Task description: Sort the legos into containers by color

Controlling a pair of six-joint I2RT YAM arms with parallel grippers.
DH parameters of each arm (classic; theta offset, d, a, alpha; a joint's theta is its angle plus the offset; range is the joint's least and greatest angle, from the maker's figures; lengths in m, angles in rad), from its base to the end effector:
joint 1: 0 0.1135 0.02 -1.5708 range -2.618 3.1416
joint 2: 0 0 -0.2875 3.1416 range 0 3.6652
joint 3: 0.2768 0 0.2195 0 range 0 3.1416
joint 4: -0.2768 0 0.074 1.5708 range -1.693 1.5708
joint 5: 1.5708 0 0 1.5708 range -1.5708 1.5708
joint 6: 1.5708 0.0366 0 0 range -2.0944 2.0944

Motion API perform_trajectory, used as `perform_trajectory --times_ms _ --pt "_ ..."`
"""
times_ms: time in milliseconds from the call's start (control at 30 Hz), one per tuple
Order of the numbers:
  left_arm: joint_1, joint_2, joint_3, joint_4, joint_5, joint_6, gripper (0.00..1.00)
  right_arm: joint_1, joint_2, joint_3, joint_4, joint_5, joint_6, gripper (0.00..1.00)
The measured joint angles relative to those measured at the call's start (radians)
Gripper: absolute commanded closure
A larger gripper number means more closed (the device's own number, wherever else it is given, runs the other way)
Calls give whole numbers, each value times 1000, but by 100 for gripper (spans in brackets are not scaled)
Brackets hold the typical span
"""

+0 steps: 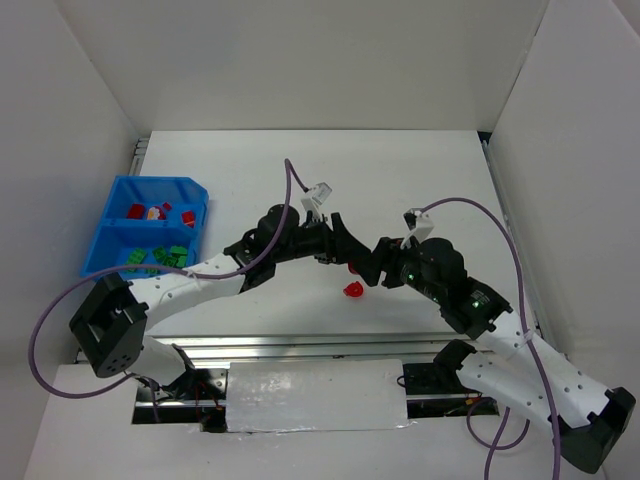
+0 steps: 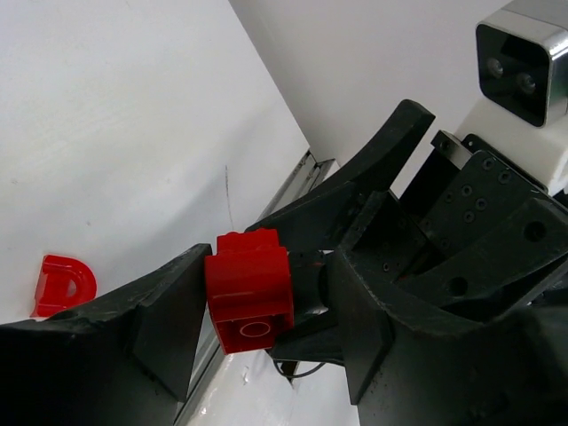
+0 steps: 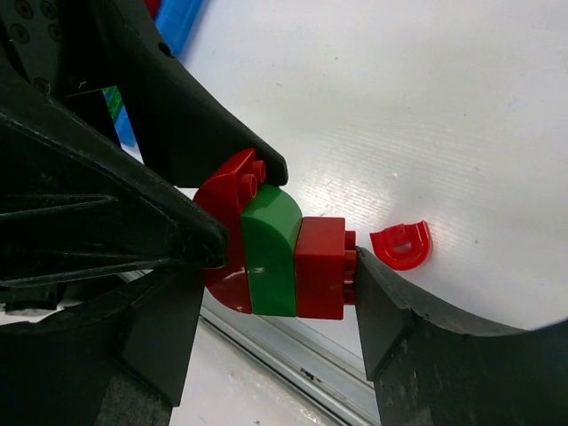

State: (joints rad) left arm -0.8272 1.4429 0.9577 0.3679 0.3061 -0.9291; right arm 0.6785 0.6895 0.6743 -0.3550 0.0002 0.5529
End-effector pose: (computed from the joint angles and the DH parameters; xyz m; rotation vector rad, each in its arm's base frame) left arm 0.1992 -0.2329 0.3405 0.1661 1.9412 -1.5108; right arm 0.0882 0.0711 0.3131 -0.1272 2.0261 0.8024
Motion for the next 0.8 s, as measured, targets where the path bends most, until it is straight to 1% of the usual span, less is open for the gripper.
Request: perform_trajectory --times_ms 33,133,167,233,267,333,400,467,500,700,800 --pt "-1 4 0 4 2 -2 32 0 2 0 -1 4 2 76" --pt "0 15 0 6 -2 -5 45 0 9 0 -3 14 11 76" --pt "0 18 0 6 -5 -1 58 0 10 0 -4 18 14 76" --pt "3 24 0 8 -9 2 72 0 13 0 -7 30 18 76" --pt "2 26 0 6 -10 9 86 0 18 1 -6 32 20 76" --pt "4 30 0 3 -9 10 100 3 26 1 -6 38 29 74" --pt "5 35 1 3 -5 12 100 4 32 1 -9 41 38 69" --pt "6 40 2 5 0 14 100 5 36 1 -11 41 42 36" --pt "7 40 2 6 2 15 100 5 37 1 -12 39 42 1" --pt "-2 15 2 43 28 20 100 6 19 1 -16 28 18 0" --pt "-9 -29 2 40 40 55 100 -6 -32 3 -20 -39 -21 0"
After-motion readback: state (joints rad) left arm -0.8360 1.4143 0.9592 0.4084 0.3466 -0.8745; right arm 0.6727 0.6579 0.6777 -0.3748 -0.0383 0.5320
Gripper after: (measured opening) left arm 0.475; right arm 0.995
